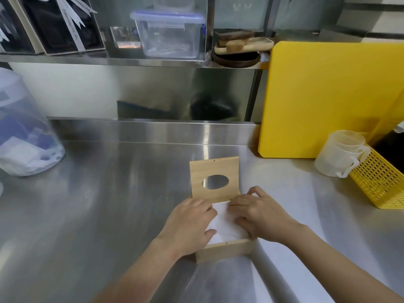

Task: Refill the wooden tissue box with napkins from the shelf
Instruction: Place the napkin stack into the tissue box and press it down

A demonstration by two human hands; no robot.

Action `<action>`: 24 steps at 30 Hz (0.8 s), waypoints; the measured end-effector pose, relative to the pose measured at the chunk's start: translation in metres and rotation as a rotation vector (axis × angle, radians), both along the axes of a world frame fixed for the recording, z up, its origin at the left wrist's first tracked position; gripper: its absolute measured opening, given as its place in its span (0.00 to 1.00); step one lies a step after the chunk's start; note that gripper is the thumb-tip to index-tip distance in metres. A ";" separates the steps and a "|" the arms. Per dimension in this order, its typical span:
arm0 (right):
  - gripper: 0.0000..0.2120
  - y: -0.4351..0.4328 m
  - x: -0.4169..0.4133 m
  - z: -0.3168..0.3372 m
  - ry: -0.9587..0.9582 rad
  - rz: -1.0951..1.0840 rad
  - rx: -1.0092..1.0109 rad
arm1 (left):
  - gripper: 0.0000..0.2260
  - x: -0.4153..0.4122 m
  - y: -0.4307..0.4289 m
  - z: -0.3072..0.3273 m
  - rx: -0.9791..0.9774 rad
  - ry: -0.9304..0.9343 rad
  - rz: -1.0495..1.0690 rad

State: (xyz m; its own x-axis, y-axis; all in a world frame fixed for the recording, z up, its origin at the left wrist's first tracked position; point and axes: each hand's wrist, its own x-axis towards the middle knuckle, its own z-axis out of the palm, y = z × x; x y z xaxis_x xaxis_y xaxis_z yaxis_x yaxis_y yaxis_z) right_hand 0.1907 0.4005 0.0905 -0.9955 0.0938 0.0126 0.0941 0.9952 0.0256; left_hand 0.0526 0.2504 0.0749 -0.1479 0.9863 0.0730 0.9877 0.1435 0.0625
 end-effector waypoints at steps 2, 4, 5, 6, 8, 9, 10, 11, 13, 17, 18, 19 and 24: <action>0.10 0.000 -0.002 0.001 -0.034 -0.012 0.001 | 0.14 0.002 0.003 0.001 -0.021 0.071 -0.002; 0.03 -0.002 -0.002 0.008 -0.019 0.017 0.038 | 0.14 0.002 0.004 0.003 -0.039 0.106 -0.004; 0.05 -0.003 -0.002 0.010 0.038 0.041 0.046 | 0.15 0.001 0.004 0.005 -0.045 0.109 0.001; 0.07 -0.003 -0.001 0.013 0.076 0.079 0.045 | 0.15 0.000 0.003 0.007 -0.048 0.110 0.008; 0.05 -0.002 -0.001 0.017 0.079 0.154 0.065 | 0.15 -0.001 0.004 0.012 -0.055 0.112 0.011; 0.02 -0.002 -0.002 0.018 0.026 0.176 0.086 | 0.15 -0.001 0.004 0.014 -0.070 0.116 0.007; 0.03 0.000 -0.003 0.018 -0.043 0.168 0.102 | 0.14 0.000 0.004 0.016 -0.093 0.125 0.000; 0.06 0.001 -0.005 0.017 -0.102 0.155 0.122 | 0.14 0.001 0.004 0.017 -0.119 0.143 -0.010; 0.08 0.003 -0.009 0.014 -0.158 0.103 0.147 | 0.12 0.004 0.004 0.018 -0.174 0.178 -0.026; 0.06 0.005 -0.021 0.013 -0.244 0.012 0.139 | 0.12 0.003 0.007 0.018 -0.257 0.173 0.013; 0.07 0.004 -0.024 0.012 -0.268 0.006 0.155 | 0.12 0.003 0.009 0.018 -0.273 0.184 0.019; 0.08 0.002 -0.028 0.010 -0.285 0.009 0.178 | 0.12 0.004 0.011 0.019 -0.289 0.207 0.018; 0.04 -0.001 -0.036 0.009 -0.360 0.018 0.198 | 0.12 0.008 0.015 0.021 -0.343 0.240 0.019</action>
State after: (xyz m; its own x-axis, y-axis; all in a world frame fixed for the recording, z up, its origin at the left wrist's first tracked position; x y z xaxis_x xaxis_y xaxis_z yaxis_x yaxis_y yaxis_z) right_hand 0.1549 0.3992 0.0992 -0.9409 0.1076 -0.3212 0.0271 0.9691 0.2453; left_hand 0.0604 0.2653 0.0958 -0.1856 0.9565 -0.2250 0.9652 0.1346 -0.2241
